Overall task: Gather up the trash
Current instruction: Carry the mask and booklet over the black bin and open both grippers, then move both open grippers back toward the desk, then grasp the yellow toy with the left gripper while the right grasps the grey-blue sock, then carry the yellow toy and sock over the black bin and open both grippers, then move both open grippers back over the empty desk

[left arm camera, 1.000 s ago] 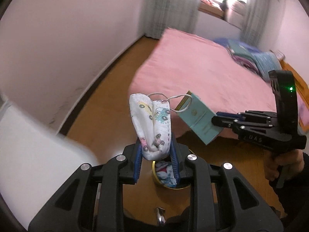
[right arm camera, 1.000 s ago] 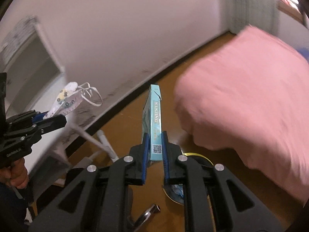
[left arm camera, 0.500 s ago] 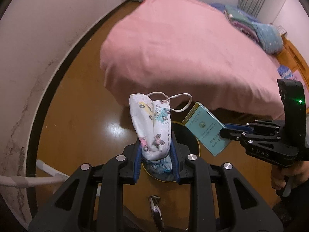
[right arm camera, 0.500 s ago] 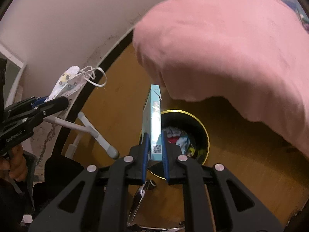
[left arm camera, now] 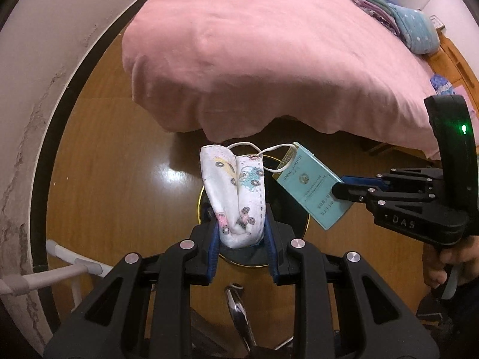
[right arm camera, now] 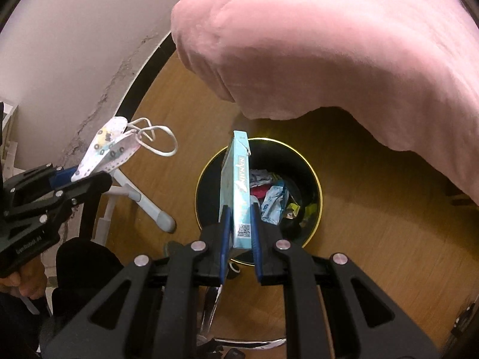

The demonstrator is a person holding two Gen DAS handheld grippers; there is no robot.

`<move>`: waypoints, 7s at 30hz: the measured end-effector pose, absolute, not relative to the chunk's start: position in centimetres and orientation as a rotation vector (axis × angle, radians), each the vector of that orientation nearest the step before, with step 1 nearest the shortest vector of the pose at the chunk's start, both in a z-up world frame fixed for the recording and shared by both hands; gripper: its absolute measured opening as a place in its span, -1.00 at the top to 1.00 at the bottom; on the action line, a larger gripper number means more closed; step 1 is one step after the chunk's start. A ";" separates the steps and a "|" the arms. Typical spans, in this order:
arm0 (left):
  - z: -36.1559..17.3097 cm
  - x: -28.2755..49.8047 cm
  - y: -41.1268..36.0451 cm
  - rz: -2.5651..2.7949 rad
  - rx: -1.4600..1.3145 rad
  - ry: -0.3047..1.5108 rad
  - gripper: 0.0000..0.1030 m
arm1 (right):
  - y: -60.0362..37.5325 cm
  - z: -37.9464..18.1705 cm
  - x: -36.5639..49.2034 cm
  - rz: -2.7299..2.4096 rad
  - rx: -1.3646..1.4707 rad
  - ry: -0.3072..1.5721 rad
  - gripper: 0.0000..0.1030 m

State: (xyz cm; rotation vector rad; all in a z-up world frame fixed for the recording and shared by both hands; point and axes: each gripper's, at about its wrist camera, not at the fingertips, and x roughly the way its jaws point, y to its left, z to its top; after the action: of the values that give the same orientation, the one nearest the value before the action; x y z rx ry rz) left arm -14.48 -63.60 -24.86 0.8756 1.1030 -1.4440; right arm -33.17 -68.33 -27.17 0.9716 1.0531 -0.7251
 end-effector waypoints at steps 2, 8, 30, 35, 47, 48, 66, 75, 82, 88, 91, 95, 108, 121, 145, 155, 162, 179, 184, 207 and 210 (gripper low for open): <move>-25.0 -14.9 -63.6 -1.447 0.883 1.108 0.51 | -68.4 -27.1 -33.3 -0.726 0.988 1.045 0.72; -25.5 -15.5 -63.9 -1.446 0.898 1.133 0.51 | -68.3 -25.4 -34.0 -0.760 0.949 0.982 -0.33; -16.2 -17.3 -60.4 -1.507 0.844 0.936 -0.54 | -66.7 -16.3 -36.0 -0.850 0.873 0.802 -0.35; -8.6 -13.2 -53.6 -1.426 0.700 0.838 -0.77 | -63.1 -10.0 -30.0 -0.733 0.702 0.744 -0.44; 0.4 6.3 -23.2 -0.708 0.308 0.790 -0.84 | -43.8 -2.9 -2.7 -0.071 0.309 0.785 -0.49; 0.3 7.8 -20.2 -0.633 0.279 0.803 -0.84 | -42.1 -2.9 -1.0 -0.027 0.288 0.795 -0.49; -2.1 19.2 1.4 -0.301 0.086 0.879 -0.84 | -20.1 -5.2 23.5 0.376 0.003 0.948 -0.43; -2.6 24.8 -2.0 -0.367 0.152 0.853 -0.84 | -19.6 -6.7 23.7 0.472 -0.016 0.987 0.66; -3.0 24.9 -5.5 -0.495 0.239 0.829 -0.84 | -22.8 -5.6 18.6 0.478 -0.007 0.988 0.78; -4.4 24.3 -8.2 -0.535 0.265 0.883 -0.84 | -27.5 -5.6 14.9 0.381 0.080 0.990 0.78; -4.9 24.8 -8.6 -0.469 0.230 0.923 -0.84 | -29.2 -5.6 13.6 0.345 0.113 0.980 0.78; -5.7 25.3 -8.6 -0.397 0.199 0.971 -0.82 | -30.6 -5.2 12.2 0.314 0.138 0.966 0.78; -5.1 21.8 -12.2 -0.356 0.231 0.990 0.77 | -37.6 -2.7 4.0 0.181 0.205 0.853 0.78; -2.6 5.6 -36.1 -0.897 0.384 0.876 0.77 | -54.7 -5.2 -15.5 -0.344 0.425 0.770 0.78; -19.8 -15.1 -60.9 -1.486 0.821 0.980 0.77 | -65.5 -24.7 -35.8 -0.791 0.856 1.043 0.78; -22.6 -15.3 -61.3 -1.469 0.867 1.020 0.77 | -65.7 -27.3 -34.9 -0.782 0.911 1.091 0.78; -22.7 -15.7 -61.7 -1.467 0.897 1.036 0.77 | -66.5 -28.0 -34.9 -0.776 0.940 1.106 0.66; -22.8 -18.0 -63.2 -1.536 0.923 1.028 0.77 | -67.4 -25.9 -36.7 -0.833 0.929 1.024 -0.12; -21.4 -19.1 -63.2 -1.580 0.935 0.976 0.07 | -67.5 -24.6 -37.4 -0.860 0.922 0.994 -0.15; 1.7 -4.5 -34.7 -0.861 0.470 0.519 -0.88 | -55.4 -3.6 -13.8 -0.355 0.425 0.751 -0.79; 3.2 -1.4 -27.1 -0.639 0.395 0.518 -0.88 | -49.8 -1.9 -8.0 -0.207 0.352 0.747 -0.79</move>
State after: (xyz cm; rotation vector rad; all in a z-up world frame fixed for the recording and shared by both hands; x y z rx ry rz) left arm -1.42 -27.06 3.23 0.3953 0.5178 -0.6387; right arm -8.01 -49.84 -1.88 0.3519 0.7468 -0.2068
